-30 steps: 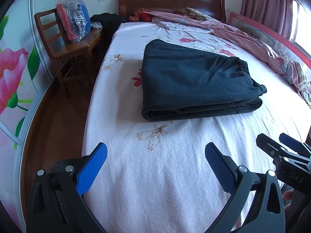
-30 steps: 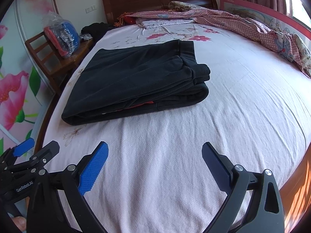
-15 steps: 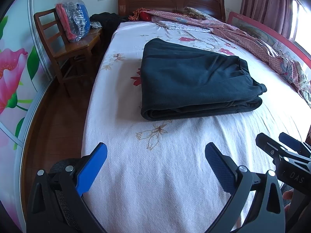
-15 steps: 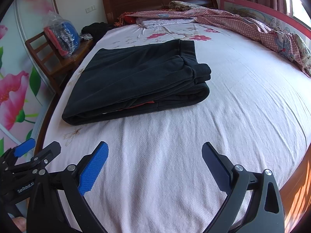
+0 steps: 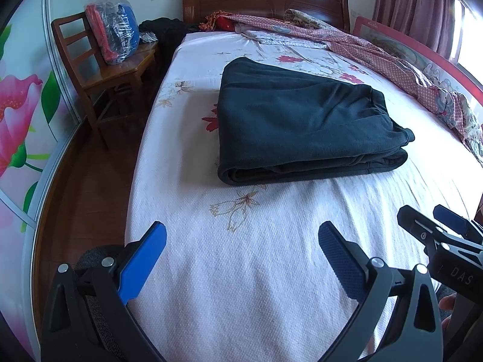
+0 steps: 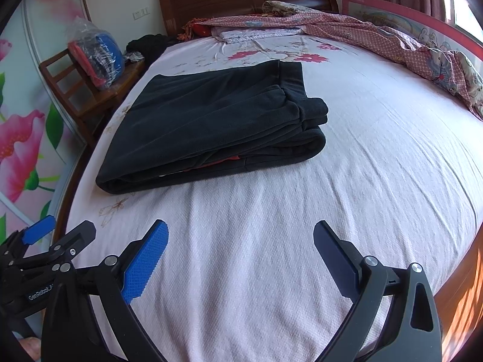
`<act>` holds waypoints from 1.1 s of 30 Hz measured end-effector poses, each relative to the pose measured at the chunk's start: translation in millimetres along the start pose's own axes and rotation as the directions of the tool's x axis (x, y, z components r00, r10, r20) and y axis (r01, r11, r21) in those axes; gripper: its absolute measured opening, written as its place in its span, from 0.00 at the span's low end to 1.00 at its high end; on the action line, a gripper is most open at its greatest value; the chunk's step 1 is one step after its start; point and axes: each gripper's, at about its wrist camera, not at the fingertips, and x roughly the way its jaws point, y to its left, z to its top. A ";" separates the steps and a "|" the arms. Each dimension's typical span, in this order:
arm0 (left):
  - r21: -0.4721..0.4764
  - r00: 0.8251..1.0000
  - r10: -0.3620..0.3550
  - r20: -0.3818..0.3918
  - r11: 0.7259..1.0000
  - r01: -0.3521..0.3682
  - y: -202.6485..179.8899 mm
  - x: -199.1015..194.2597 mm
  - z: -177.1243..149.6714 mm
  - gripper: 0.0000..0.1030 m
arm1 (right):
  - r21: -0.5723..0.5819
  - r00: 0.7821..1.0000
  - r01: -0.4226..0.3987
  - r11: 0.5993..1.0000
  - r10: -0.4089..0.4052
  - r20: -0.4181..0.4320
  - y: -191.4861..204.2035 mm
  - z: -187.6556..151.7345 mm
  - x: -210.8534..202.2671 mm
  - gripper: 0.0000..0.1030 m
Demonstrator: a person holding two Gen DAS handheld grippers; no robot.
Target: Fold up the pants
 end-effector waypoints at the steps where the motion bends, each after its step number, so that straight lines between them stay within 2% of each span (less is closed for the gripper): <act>1: 0.000 1.000 0.000 0.000 1.000 0.000 0.1 0.9 0.2 0.98 | 0.000 1.000 0.000 1.000 0.000 0.000 0.0 0.1 0.0 0.93; 33: -0.003 1.000 0.002 -0.006 1.000 -0.002 1.8 1.3 -0.5 0.98 | -0.004 1.000 -0.003 1.000 0.003 0.000 1.6 0.6 -0.2 0.93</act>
